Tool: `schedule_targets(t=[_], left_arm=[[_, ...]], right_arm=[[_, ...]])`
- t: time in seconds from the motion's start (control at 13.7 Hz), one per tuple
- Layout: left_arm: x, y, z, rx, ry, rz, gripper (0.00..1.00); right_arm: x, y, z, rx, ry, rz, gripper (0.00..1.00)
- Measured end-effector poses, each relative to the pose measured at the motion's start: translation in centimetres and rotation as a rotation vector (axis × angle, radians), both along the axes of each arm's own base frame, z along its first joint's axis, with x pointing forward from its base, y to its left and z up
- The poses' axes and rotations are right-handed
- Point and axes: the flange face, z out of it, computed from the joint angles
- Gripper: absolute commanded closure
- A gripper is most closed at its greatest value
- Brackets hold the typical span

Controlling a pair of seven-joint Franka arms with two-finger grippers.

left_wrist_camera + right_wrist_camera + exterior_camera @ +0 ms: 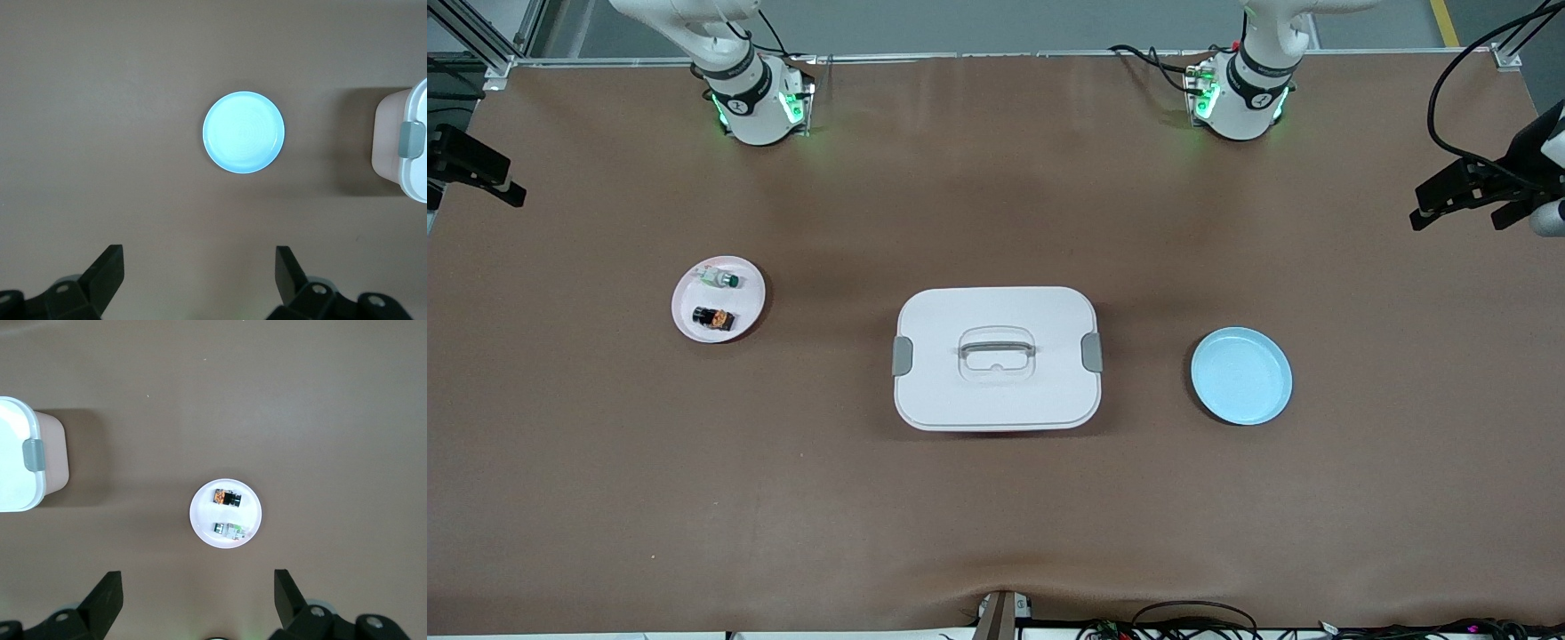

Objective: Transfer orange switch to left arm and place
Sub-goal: 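Move the right gripper toward the pink dish with switches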

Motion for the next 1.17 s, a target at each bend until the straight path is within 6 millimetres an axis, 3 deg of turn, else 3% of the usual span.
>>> schedule_targets(t=[0.51, 0.95, 1.17], left_arm=[[-0.1, 0.0, 0.0, 0.000, 0.012, -0.001, 0.00], [-0.2, -0.1, 0.1, 0.000, 0.013, -0.002, 0.00], [-0.2, -0.1, 0.3, 0.000, 0.011, -0.003, 0.00]], right_arm=[[-0.1, -1.5, 0.0, -0.028, 0.001, 0.028, 0.00], [0.2, -3.6, -3.4, -0.017, 0.111, -0.007, 0.00], [0.2, -4.7, -3.8, -0.015, 0.115, -0.019, 0.00]])
